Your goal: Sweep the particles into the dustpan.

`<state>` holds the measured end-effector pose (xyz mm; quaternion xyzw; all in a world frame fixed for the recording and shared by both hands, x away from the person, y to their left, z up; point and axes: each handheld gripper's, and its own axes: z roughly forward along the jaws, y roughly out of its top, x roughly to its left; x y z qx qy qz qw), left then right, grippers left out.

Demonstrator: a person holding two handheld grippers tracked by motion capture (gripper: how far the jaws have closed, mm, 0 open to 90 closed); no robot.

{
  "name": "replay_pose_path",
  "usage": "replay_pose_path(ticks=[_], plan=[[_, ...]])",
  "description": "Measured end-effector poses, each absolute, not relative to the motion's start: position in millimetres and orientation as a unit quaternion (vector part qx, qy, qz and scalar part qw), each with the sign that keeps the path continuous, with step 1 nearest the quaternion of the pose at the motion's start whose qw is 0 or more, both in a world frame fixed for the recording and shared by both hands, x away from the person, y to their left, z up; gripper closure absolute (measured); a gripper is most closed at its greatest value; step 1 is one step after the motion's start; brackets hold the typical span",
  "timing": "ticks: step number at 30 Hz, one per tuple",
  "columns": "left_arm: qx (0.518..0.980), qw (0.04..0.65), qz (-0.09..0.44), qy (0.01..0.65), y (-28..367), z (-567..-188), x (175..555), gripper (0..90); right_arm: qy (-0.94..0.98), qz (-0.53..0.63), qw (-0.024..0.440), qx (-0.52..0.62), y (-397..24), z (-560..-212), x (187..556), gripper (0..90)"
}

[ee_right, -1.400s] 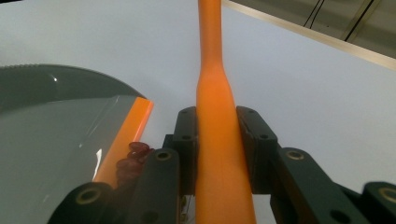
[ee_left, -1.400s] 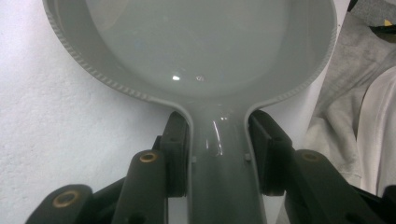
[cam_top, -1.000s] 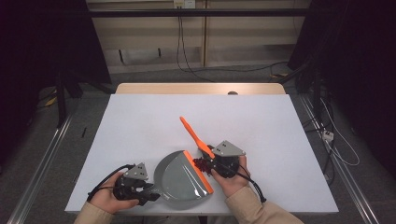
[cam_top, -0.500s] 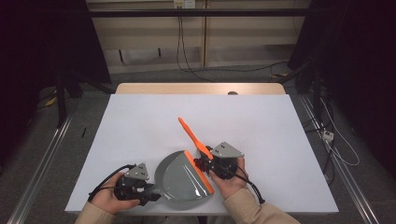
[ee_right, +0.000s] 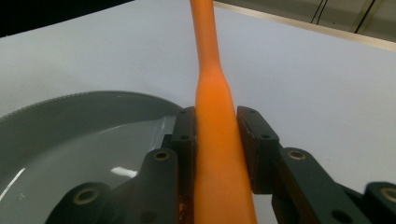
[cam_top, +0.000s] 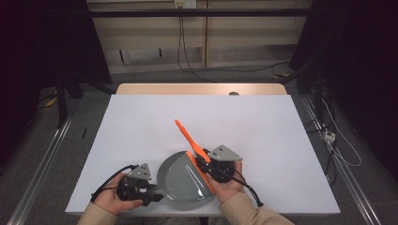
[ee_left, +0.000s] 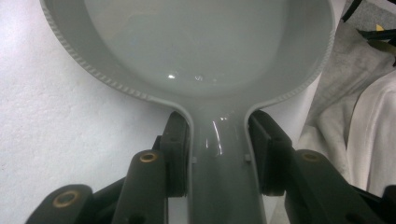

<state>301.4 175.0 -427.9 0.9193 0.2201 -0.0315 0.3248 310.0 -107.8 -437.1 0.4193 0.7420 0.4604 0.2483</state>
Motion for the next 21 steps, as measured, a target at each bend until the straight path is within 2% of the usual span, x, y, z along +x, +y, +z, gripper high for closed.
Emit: replay_pose_path(ticks=[17, 21], plan=[[0.919, 0.323, -0.037, 0.223, 174, -428, 303, 62.6, 0.731, 0.481, 0.241, 0.420, -90, -437, 303, 70.2], [0.919, 0.323, -0.036, 0.223, 174, -428, 303, 62.6, 0.733, 0.500, 0.218, 0.406, -82, -431, 302, 71.2]])
